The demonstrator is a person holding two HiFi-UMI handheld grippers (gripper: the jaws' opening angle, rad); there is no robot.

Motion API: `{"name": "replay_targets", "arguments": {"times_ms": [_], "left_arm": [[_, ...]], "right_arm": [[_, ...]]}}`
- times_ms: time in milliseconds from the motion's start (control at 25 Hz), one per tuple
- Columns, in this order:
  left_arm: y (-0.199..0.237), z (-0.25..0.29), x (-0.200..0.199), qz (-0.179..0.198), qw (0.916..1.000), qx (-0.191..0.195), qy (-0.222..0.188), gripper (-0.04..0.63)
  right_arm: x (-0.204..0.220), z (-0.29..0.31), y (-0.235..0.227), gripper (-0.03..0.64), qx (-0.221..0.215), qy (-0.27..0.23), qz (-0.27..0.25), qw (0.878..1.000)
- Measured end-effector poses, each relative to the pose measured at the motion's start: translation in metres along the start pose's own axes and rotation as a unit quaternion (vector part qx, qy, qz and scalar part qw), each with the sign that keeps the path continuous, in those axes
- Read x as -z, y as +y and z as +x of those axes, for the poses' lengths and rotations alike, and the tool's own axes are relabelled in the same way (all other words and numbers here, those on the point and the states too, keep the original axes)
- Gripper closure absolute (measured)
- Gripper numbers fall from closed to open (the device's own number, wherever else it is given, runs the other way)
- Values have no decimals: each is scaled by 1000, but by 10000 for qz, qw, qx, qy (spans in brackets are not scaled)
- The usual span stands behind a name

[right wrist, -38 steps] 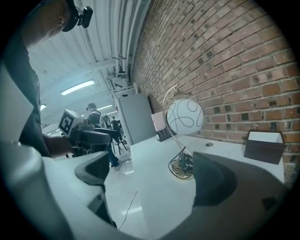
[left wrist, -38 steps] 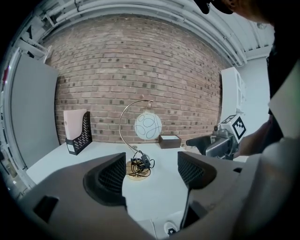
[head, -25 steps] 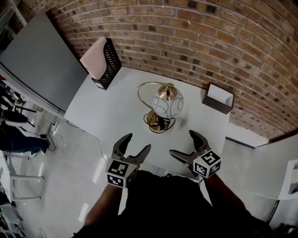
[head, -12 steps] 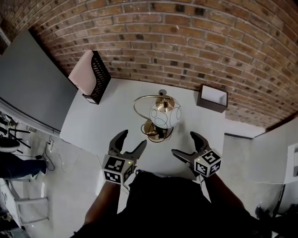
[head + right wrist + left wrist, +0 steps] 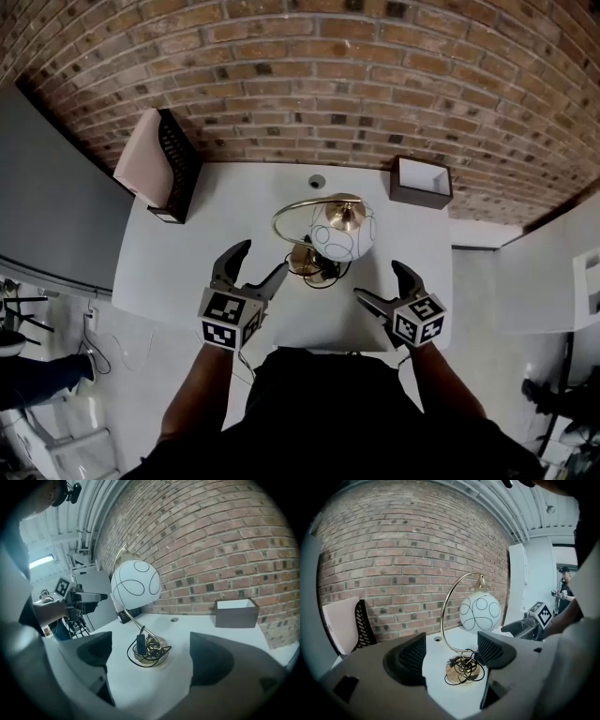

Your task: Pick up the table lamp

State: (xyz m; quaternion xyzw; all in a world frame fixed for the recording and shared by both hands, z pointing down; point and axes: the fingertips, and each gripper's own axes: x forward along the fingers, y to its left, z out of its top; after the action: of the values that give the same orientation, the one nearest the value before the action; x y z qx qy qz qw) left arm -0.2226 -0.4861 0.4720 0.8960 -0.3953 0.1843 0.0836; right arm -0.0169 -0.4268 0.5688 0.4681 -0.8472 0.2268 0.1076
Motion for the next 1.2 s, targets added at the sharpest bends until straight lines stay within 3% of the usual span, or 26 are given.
{"name": "replay_targets", "arguments": {"times_ms": [320, 640, 960, 1200], "left_arm": [[23, 24, -6, 777, 9952, 560, 191, 253], [28, 36, -25, 649, 9947, 796, -27, 256], [21, 44, -28, 875, 9942, 626, -22, 261], [22, 46, -31, 748, 9955, 570, -81, 332]], "right_arm": [[5, 30, -12, 126, 584, -25, -30, 9983], [27, 64, -38, 209, 951, 399, -277, 9943], [44, 97, -40, 275, 773, 856, -619, 9914], [51, 116, -40, 337, 843, 1089, -868, 9867]]}}
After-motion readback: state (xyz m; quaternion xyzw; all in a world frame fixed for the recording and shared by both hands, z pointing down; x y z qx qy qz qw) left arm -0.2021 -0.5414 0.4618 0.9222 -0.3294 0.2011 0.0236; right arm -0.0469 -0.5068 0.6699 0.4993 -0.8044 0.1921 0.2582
